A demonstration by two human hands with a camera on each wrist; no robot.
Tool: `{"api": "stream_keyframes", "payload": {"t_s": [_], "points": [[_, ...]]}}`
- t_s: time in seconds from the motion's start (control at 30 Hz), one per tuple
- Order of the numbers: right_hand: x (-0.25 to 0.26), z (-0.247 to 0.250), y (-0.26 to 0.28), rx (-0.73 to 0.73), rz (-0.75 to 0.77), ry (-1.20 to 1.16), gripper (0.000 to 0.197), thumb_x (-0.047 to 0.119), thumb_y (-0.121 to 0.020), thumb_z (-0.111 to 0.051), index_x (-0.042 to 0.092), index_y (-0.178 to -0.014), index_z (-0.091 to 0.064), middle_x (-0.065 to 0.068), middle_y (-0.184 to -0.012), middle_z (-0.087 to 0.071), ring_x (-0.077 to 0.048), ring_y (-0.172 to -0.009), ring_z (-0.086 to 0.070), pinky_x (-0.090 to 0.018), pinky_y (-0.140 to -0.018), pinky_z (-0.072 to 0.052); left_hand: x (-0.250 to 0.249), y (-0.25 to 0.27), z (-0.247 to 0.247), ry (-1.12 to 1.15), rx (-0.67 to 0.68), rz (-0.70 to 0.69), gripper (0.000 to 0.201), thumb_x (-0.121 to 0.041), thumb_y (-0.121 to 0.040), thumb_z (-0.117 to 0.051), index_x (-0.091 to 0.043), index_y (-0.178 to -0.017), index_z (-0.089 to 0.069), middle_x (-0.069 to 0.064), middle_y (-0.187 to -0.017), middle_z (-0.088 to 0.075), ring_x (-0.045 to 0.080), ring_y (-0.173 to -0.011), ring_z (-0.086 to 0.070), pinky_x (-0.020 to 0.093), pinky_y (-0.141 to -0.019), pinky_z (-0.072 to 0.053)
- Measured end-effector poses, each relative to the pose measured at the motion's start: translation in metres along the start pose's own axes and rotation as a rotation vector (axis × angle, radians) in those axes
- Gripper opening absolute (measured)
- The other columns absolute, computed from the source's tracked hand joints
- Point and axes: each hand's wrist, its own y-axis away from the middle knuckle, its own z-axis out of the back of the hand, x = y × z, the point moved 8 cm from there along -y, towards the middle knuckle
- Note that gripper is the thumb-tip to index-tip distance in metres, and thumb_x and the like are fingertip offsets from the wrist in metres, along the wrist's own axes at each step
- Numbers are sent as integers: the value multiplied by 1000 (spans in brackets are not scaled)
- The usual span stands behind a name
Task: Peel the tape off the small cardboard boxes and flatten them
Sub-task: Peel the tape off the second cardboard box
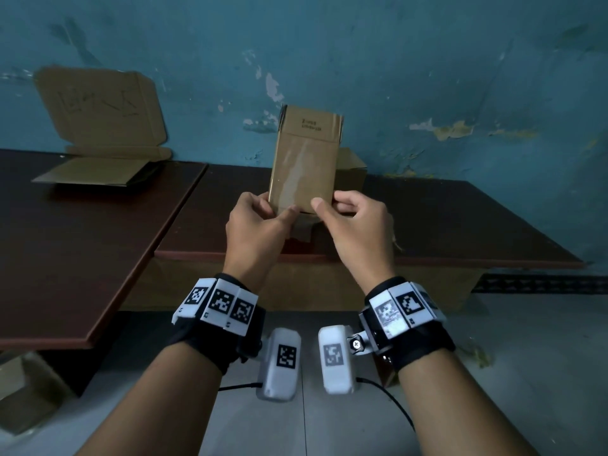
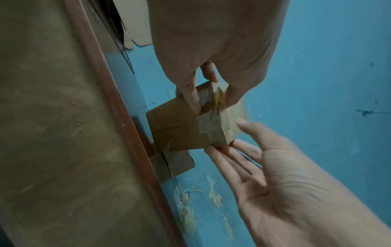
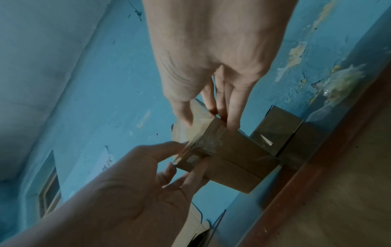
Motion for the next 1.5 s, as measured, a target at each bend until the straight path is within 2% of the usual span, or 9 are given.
{"api": "stream_keyframes", "payload": {"t_s": [0.07, 0.23, 0.4, 0.5, 0.67, 0.83, 1.1, 1.33, 1.5], "points": [[2, 4, 0, -37, 37, 61, 37, 36, -88, -86, 15, -117, -79, 12, -92, -70, 0, -85, -67, -7, -72, -51, 0, 1, -2, -6, 8, 9, 43, -23, -80, -88, -22, -87, -46, 2, -108, -72, 22, -100, -76, 58, -84, -65], [4, 5, -2, -62, 63, 87, 19, 17, -95, -78, 10, -113, -81, 4, -95, -77, -10, -92, -76, -39, -84, -66, 0, 7, -7, 7, 56, 64, 42, -22, -67, -78, -23, -92, -44, 9, -100, -61, 35, -95, -70, 62, -86, -62], [7, 4, 1, -35, 105, 215, 23, 15, -103, -67, 10, -122, -78, -4, -109, -79, -8, -89, -71, -8, -73, -54, -3, 9, -9, 44, 30, 83, 43, -42, -72, -80, -24, -90, -45, 4, -97, -61, 32, -96, -72, 62, -91, -62], [12, 5, 3, -53, 106, 166, 23, 16, -101, -65, 12, -119, -80, -3, -104, -81, -10, -85, -75, -26, -78, -63, -2, 9, -7, 46, 6, 93, 55, -57, -69, -83, -25, -90, -43, 4, -96, -60, 32, -93, -72, 63, -87, -62], [10, 4, 5, -47, 69, 197, 40, 38, -84, -90, 13, -113, -78, 4, -99, -76, -4, -84, -68, -1, -62, -46, 2, 7, -6, -13, -2, 71, 56, -42, -71, -92, -26, -90, -43, 11, -99, -63, 40, -93, -75, 65, -81, -62], [9, 2, 2, -46, 78, 215, 21, 23, -94, -82, 10, -109, -80, -2, -96, -78, -12, -89, -73, -27, -79, -61, 5, 5, -7, -46, -11, 46, 53, -28, -77, -94, -24, -90, -43, 8, -99, -62, 28, -93, -73, 57, -84, -63], [11, -3, 6, -50, 104, 270, 16, 8, -101, -63, 10, -102, -79, -4, -88, -76, -16, -80, -69, -23, -68, -48, 5, 1, -5, -114, -38, -19, 48, -22, -84, -90, -22, -90, -42, -2, -95, -55, 18, -85, -59, 37, -71, -55], [3, -8, 7, -35, -45, 32, 39, 38, -93, -47, 15, -91, -78, -1, -84, -77, -24, -86, -75, -54, -81, -64, 6, -1, -1, -94, -23, 6, 49, -17, -85, -89, -22, -93, -41, 2, -100, -58, 24, -91, -66, 44, -76, -63], [13, 3, 6, -96, 49, 173, 33, 48, -96, -74, 15, -94, -78, 8, -78, -74, -8, -75, -70, -32, -72, -57, 6, 1, -6, -82, 1, 7, 49, -15, -86, -89, -23, -94, -41, 2, -99, -59, 19, -86, -67, 36, -70, -61]]}}
